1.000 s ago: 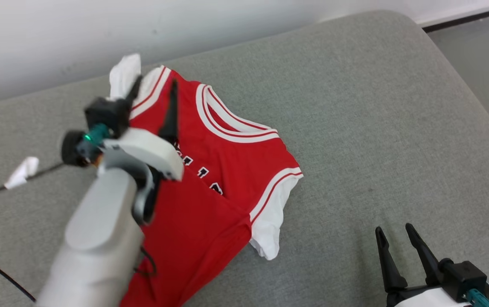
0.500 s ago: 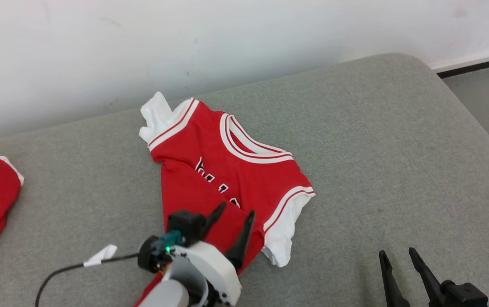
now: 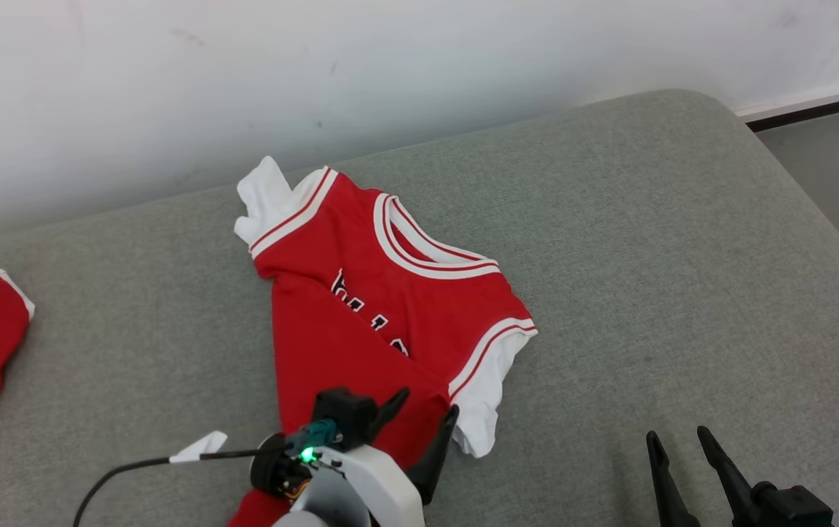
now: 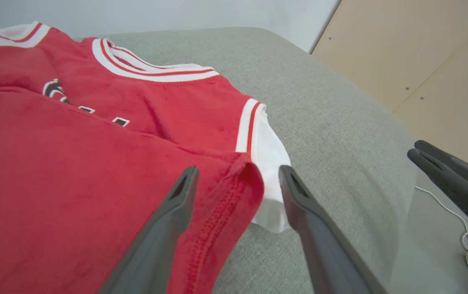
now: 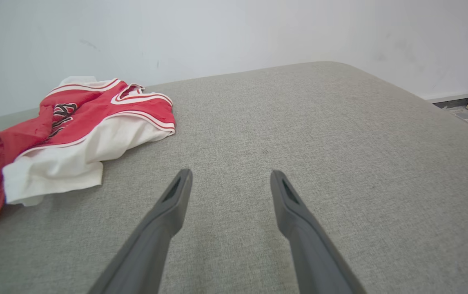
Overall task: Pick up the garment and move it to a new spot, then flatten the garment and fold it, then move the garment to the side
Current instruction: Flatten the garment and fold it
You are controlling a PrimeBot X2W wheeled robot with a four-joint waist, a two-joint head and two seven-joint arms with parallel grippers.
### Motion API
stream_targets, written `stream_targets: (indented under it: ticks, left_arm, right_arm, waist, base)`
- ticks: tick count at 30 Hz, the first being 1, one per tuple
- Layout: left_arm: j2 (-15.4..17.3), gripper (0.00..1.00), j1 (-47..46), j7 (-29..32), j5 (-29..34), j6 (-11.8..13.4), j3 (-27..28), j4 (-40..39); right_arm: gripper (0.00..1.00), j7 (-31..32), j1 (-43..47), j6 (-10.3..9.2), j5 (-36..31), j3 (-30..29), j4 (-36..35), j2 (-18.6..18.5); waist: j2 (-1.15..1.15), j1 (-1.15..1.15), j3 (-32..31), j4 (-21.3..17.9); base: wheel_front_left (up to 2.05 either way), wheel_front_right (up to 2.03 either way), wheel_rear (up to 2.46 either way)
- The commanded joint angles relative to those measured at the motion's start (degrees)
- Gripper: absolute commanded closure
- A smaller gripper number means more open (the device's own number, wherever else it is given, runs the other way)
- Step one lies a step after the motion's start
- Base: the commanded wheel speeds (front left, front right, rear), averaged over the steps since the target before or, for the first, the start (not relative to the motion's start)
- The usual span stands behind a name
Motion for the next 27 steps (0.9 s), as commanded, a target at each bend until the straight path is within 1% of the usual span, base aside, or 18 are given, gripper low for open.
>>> stream_targets:
  ticks: [1, 6, 7, 8, 9, 10, 14, 18, 19, 23, 27]
  left_arm:
    - [0.4, 0.00, 1.0, 0.7, -0.4, -0.2, -0.2, -0.1]
    - [0.9, 0.00, -0.1, 2.1, -0.3, -0.2, -0.6, 1.8]
    - [0.8, 0.36, -0.5, 2.0, -0.5, -0.1, -0.5, 2.4]
    - [0.8, 0.60, -1.0, 1.8, -0.5, 0.0, -0.4, 3.2]
    - [0.8, 0.87, -1.5, 1.5, -0.5, 0.1, -0.1, 4.0]
    - [0.7, 1.00, -1.8, 1.2, -0.8, 0.1, 0.2, 4.8]
    - [0.1, 1.00, -3.1, -1.1, -2.5, 0.5, 2.6, 5.9]
    - [1.1, 1.00, -3.9, -4.2, -4.3, 2.7, 6.7, 5.1]
    - [1.1, 1.00, -3.9, -4.2, -4.3, 2.7, 6.7, 5.1]
    - [2.9, 1.00, -4.3, -6.7, -5.1, 5.2, 11.0, 5.7]
    - [5.1, 1.00, -4.8, -9.0, -6.2, 7.6, 15.1, 8.0]
  right_arm:
    - [0.00, 0.1, -0.3, -0.13, -0.3, 0.0, 0.1, -0.1]
    - [0.00, 0.1, -0.9, -0.13, 0.3, 0.2, 0.1, -0.1]
    - [0.00, 0.1, -1.0, -0.13, 0.5, 0.3, 0.1, -0.1]
    - [0.00, 0.1, -1.1, -0.13, 0.5, 0.3, 0.2, -0.1]
    - [0.00, 0.1, -1.2, -0.13, 0.5, 0.4, 0.2, -0.1]
    - [0.00, 0.1, -1.2, -0.13, 0.5, 0.5, 0.3, -0.1]
    - [0.00, 0.1, -1.1, -0.13, 0.6, 0.4, 0.2, -0.1]
    - [0.00, 0.1, -0.6, -0.13, 0.5, 0.1, 0.1, -0.1]
    - [0.00, 0.1, -0.6, -0.13, 0.5, 0.1, 0.1, -0.1]
    - [0.00, 0.1, -0.5, -0.13, 0.2, 0.1, 0.2, -0.1]
    - [0.00, 0.1, -0.8, -0.13, 0.2, 0.2, 0.3, -0.1]
  waist:
    - [0.00, 0.00, 0.2, -0.4]
    - [0.00, 0.00, 1.0, -0.9]
    - [0.00, 0.00, 1.1, -1.0]
    - [0.00, 0.00, 1.2, -1.1]
    - [0.00, 0.00, 1.3, -1.2]
    - [0.00, 0.00, 1.3, -1.3]
    - [0.00, 0.00, 1.5, -1.7]
    - [0.00, 0.00, 1.4, -1.6]
    - [0.00, 0.00, 1.4, -1.6]
    - [0.00, 0.00, 1.2, -1.3]
    - [0.00, 0.00, 1.0, -1.1]
  base:
    - [0.00, 0.00, 0.00]
    - [0.00, 0.00, 0.00]
    - [0.00, 0.00, 0.00]
    - [0.00, 0.00, 0.00]
    - [0.00, 0.00, 0.00]
    - [0.00, 0.00, 0.00]
    - [0.00, 0.00, 0.00]
    - [0.00, 0.00, 0.00]
    - [0.00, 0.00, 0.00]
    - [0.00, 0.00, 0.00]
    - [0.00, 0.00, 0.00]
